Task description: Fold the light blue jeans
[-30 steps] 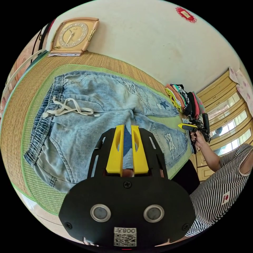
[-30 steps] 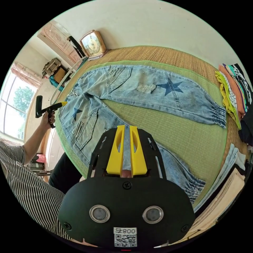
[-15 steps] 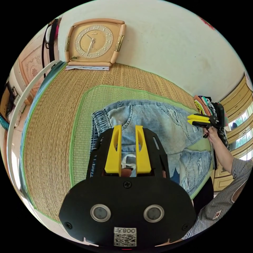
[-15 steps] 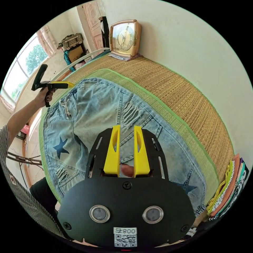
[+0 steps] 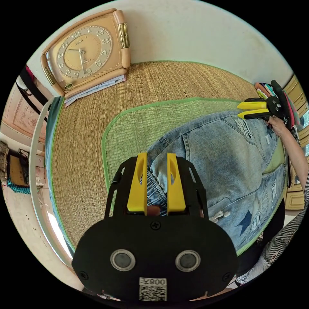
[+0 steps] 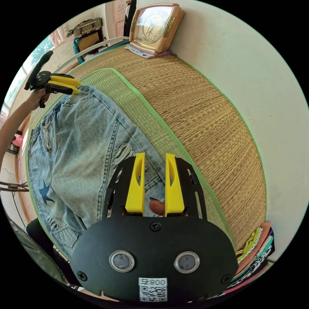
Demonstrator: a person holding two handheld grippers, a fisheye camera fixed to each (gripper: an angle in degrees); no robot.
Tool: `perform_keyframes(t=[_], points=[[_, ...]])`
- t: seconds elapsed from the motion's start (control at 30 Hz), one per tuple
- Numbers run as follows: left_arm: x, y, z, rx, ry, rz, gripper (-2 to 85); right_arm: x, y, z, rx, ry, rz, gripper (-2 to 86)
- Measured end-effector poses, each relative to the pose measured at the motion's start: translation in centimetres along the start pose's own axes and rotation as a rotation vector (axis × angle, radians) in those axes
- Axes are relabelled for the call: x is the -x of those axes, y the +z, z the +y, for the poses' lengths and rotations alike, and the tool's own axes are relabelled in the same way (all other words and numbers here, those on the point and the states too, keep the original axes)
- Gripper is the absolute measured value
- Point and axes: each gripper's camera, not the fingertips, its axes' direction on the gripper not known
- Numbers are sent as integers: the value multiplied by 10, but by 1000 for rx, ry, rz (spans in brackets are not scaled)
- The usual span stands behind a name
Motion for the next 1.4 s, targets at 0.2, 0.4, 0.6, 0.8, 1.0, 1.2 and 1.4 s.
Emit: perform_keyframes(t=[0.2, 0.4, 0.6, 0.8, 1.0, 1.2, 1.4], points=[[-18, -4, -14, 50, 25, -13, 52, 14, 19, 0, 6, -32, -11, 72], [-35, -25, -16, 56, 25, -33, 24, 14, 27, 4, 7, -15, -47, 26], [-47, -68, -4, -25, -10, -21, 16, 15, 5, 18, -40, 21, -49, 8], [-66, -121, 20, -89, -9, -18, 12, 41, -58, 50, -116, -11, -14, 4], [-91, -172, 65, -128, 4, 2, 11, 87, -125, 106, -201, -28, -27, 3], [-121, -212, 123, -99, 87, -17, 12, 154, -174, 168, -224, -88, -70, 3], [-147, -219, 179, 7, 167, -51, 9, 226, -187, 213, -188, -161, -159, 3]])
